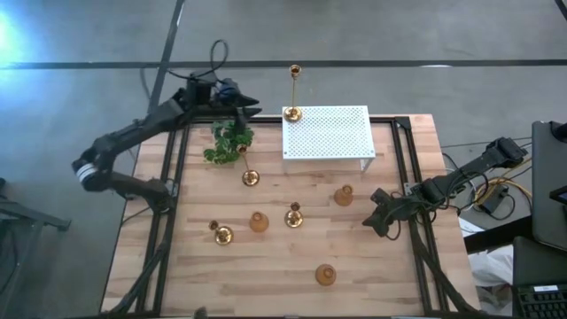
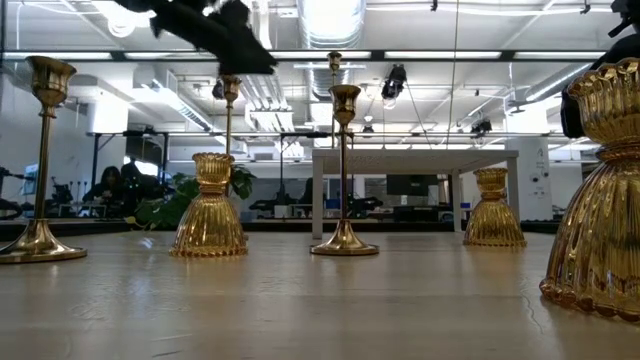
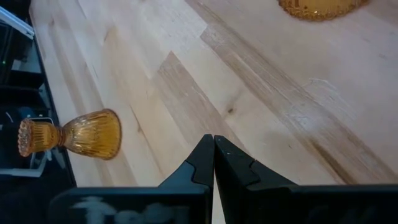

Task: Pick & Place candle stick holders
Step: Put the top gold candle holder on the shelf

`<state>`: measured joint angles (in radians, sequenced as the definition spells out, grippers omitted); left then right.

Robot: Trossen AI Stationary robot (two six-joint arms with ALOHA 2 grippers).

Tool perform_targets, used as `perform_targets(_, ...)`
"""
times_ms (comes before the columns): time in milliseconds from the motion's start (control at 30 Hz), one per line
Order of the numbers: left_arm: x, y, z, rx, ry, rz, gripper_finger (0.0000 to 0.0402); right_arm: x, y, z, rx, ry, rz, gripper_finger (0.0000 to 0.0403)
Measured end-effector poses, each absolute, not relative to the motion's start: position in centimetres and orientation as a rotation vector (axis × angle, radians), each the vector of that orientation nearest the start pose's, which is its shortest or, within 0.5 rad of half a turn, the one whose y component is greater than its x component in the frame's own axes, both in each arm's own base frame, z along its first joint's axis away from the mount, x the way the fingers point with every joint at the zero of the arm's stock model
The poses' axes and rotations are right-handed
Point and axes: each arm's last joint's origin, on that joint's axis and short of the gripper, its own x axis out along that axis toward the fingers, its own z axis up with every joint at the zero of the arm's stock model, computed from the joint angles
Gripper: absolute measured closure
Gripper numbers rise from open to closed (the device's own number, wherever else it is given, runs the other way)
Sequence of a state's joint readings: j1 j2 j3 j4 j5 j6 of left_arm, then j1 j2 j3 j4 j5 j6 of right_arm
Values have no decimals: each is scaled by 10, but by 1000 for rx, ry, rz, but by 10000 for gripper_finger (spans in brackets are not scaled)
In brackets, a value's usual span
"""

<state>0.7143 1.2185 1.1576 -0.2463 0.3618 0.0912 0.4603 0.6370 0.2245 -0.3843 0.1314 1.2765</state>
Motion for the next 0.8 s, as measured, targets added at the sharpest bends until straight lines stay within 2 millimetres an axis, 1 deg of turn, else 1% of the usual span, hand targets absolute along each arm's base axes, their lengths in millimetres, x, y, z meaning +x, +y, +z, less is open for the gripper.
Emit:
perform_targets(200, 168, 127, 392, -138, 261, 311, 245, 113, 52, 148, 949, 832, -204, 394)
perform_targets(300, 152, 107, 396, -194, 286, 290, 245, 113, 52, 148, 940, 833, -200, 394)
perform_targets(367, 146, 95, 395, -244, 312, 264, 245, 113, 52, 148, 928, 833, -194, 394)
perform_targets(467, 144, 81, 392, -318, 363, 219, 247, 113, 52, 148, 915, 834, -188, 394)
perform_targets(600, 146, 65, 382, -379, 486, 194, 253, 113, 52, 148, 898, 835, -180, 394)
perform_targets(800, 155, 50, 365, -410, 678, 195, 262, 113, 52, 148, 879, 837, -173, 394)
